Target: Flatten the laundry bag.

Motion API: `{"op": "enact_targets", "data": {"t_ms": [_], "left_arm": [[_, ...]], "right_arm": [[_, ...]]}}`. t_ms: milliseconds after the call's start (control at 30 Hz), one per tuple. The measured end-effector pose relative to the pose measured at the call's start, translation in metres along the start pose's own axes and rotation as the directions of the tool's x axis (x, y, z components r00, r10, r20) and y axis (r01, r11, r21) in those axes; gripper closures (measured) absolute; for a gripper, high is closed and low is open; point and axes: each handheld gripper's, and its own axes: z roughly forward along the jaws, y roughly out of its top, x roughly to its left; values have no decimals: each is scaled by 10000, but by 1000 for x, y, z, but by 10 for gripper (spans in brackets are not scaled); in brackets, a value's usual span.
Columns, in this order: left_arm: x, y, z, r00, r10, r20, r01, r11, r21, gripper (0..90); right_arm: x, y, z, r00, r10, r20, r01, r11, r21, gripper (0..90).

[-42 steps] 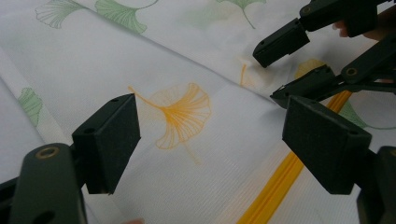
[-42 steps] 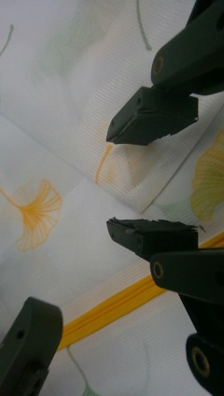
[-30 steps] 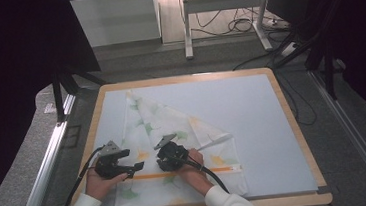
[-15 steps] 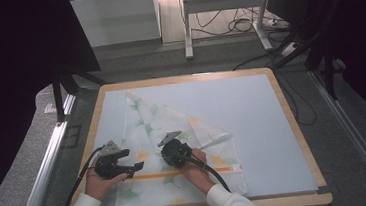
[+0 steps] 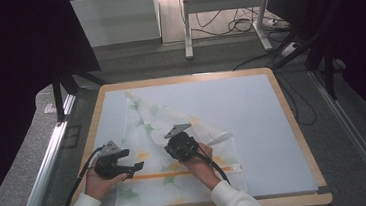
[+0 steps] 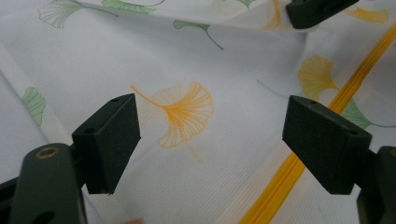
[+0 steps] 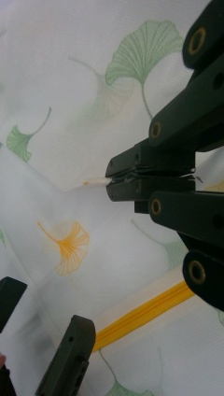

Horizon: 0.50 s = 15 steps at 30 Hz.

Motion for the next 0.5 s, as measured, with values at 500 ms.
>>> {"op": "enact_targets", "data": {"t_ms": [500], "left_arm": [[0, 0, 0, 10000, 34, -63, -34, 10000, 2, 187]], "right_arm": [[-12, 6, -21, 9998, 180, -7, -180, 9984, -532, 871]]}}
